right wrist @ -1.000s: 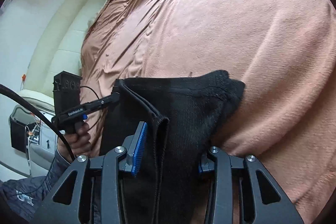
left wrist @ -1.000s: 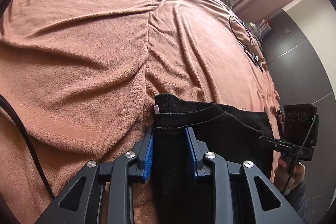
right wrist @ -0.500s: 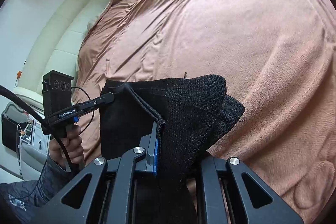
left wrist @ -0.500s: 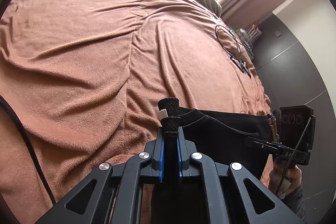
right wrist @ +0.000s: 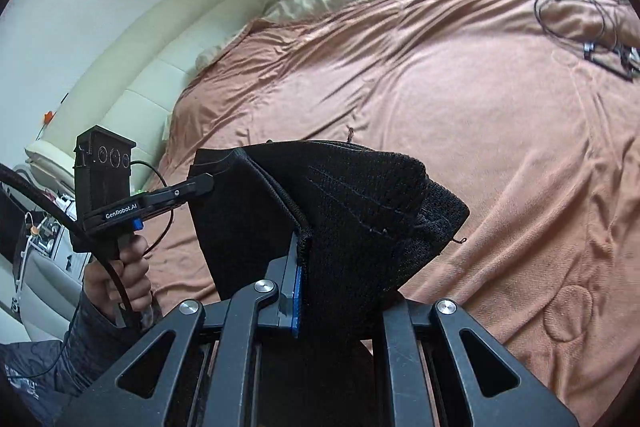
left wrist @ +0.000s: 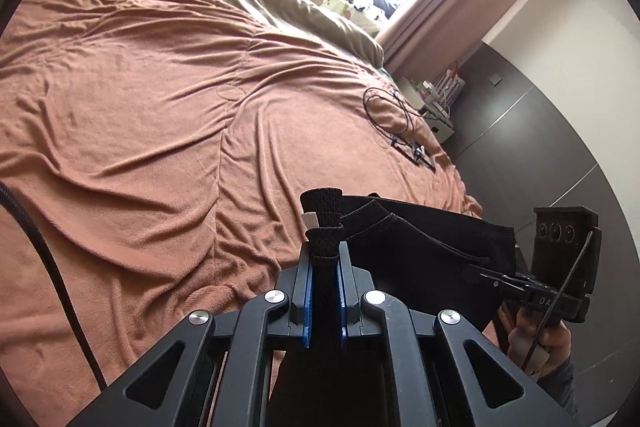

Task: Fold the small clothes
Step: 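Lift the folded shirt off the bed with both grippers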

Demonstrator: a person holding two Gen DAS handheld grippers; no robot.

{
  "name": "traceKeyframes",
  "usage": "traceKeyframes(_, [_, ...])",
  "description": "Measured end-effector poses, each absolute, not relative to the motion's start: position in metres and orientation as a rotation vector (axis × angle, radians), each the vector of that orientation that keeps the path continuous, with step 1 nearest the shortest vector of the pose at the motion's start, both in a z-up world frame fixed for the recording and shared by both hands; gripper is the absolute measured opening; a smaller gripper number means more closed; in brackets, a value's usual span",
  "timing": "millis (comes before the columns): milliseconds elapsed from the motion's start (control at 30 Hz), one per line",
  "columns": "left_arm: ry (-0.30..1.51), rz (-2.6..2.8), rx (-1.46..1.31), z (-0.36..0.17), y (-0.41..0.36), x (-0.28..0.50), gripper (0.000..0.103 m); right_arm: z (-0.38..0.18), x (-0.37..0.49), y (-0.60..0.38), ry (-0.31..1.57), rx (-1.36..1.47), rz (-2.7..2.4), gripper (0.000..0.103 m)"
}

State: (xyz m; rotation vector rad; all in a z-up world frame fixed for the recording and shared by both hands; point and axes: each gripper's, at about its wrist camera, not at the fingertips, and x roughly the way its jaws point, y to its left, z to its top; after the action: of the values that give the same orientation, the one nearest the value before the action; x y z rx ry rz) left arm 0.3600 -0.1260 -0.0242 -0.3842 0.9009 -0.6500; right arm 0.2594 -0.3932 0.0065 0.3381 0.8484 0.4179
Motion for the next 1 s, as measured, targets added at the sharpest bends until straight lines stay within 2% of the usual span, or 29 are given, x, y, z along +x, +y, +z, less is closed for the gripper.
traceKeyframes(533, [0.679,-0.651,-0.38,0.076,-0.061,0.273,0.01,0.075,0.16,-0.32,0.666,0.184,0.465,0.009])
traceKeyframes(1000, [0.539,-0.557,-0.372,0.134,0.026,0.194,0.01,0.097,0.103,-0.256,0.585,0.109,0.551,0.009])
